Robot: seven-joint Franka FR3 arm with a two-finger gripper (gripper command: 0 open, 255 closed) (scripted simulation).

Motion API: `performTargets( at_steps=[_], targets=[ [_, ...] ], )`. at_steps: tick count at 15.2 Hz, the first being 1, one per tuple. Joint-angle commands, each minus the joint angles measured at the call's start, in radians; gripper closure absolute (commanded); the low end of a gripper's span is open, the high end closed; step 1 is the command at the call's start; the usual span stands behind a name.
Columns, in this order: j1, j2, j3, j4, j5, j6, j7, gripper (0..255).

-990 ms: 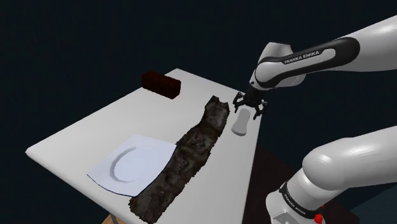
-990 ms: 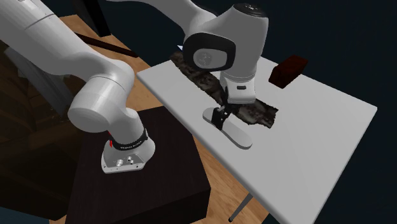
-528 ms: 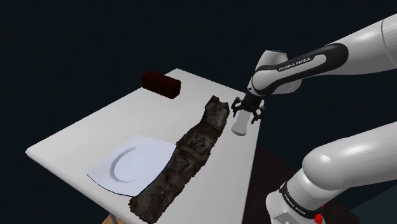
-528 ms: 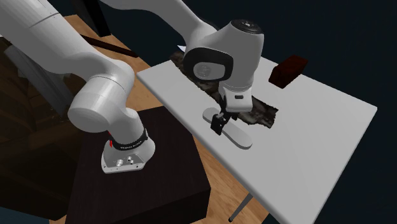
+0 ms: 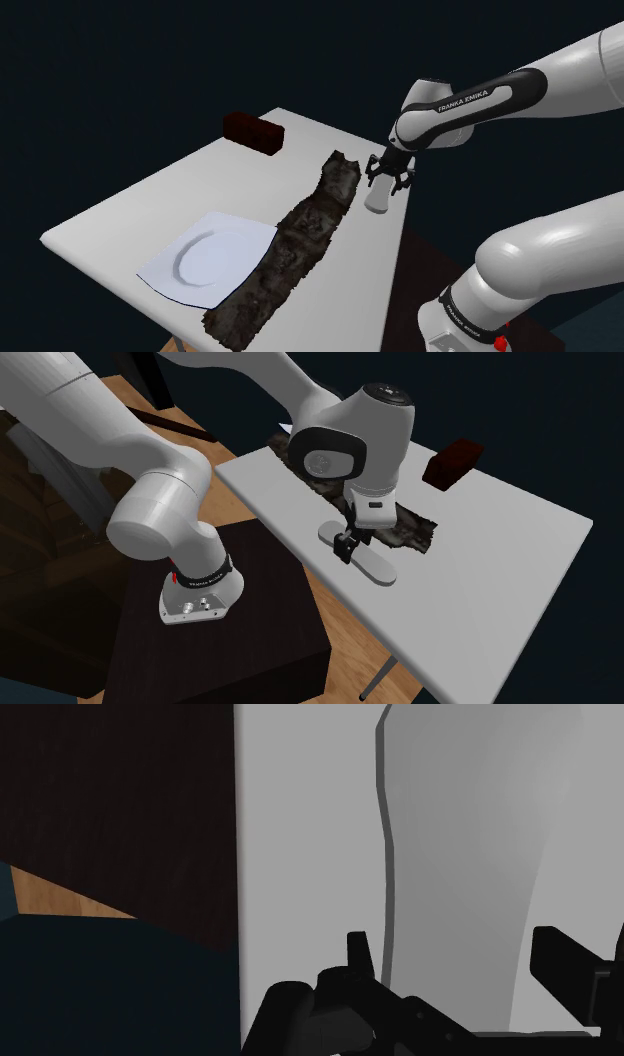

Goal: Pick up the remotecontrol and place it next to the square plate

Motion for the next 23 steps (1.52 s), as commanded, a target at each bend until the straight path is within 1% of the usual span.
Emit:
performTargets(
  at_steps=[1, 7, 23],
  targets=[
    [0.0, 0.0, 0.0, 0.0, 0.0, 0.0, 0.0, 255],
    [0.0, 0.0, 0.0, 0.0, 0.0, 0.0, 0.0, 255],
    [-0.002, -0.143, -0.002, 0.125, -0.005, -0.268, 0.005, 255]
  ],
)
